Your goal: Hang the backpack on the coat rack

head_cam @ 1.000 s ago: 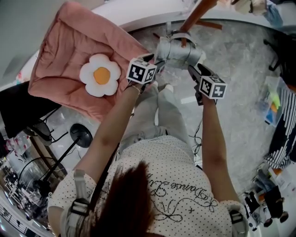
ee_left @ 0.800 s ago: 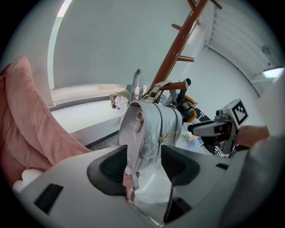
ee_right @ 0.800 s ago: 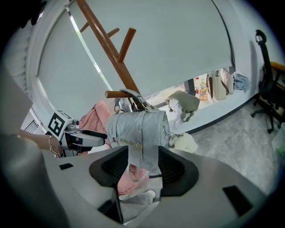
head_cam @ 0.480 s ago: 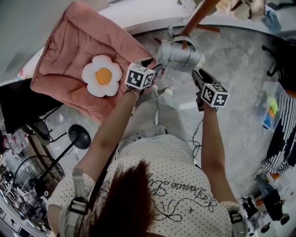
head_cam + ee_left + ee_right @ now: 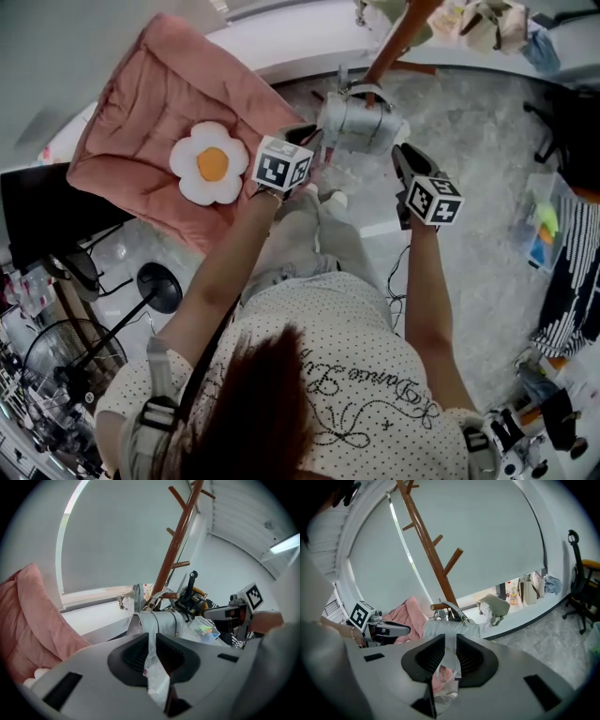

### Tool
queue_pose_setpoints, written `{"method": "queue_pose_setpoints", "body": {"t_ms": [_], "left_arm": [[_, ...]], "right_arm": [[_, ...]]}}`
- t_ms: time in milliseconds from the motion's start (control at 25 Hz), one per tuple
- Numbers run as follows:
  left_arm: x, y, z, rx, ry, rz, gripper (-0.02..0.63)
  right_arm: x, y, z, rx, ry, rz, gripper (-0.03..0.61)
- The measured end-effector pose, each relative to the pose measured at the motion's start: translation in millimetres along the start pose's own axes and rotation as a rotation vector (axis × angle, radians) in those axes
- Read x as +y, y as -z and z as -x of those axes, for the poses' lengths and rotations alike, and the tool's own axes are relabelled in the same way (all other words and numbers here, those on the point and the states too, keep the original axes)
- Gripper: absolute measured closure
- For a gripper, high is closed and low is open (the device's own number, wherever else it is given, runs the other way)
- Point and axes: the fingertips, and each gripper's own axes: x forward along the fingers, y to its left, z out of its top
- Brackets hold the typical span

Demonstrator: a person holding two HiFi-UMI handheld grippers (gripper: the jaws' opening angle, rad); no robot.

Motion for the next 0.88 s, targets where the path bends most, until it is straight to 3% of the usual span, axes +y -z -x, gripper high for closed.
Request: {"method": "queue_pose_setpoints", "body": {"t_ms": [600, 880], "left_arm": [[-10.1, -95.2, 57.1, -0.238, -0.038, -0.116, 0.607], [-11.6, -146.5, 91.5, -0.347, -0.067, -0.145, 0.609]], "right_arm": [[25.5, -87.5, 52.9, -0.209, 0.018, 0.124, 0.546], [46.2, -138.2, 82.2, -0.354, -0.008, 0.118, 0.551]]}}
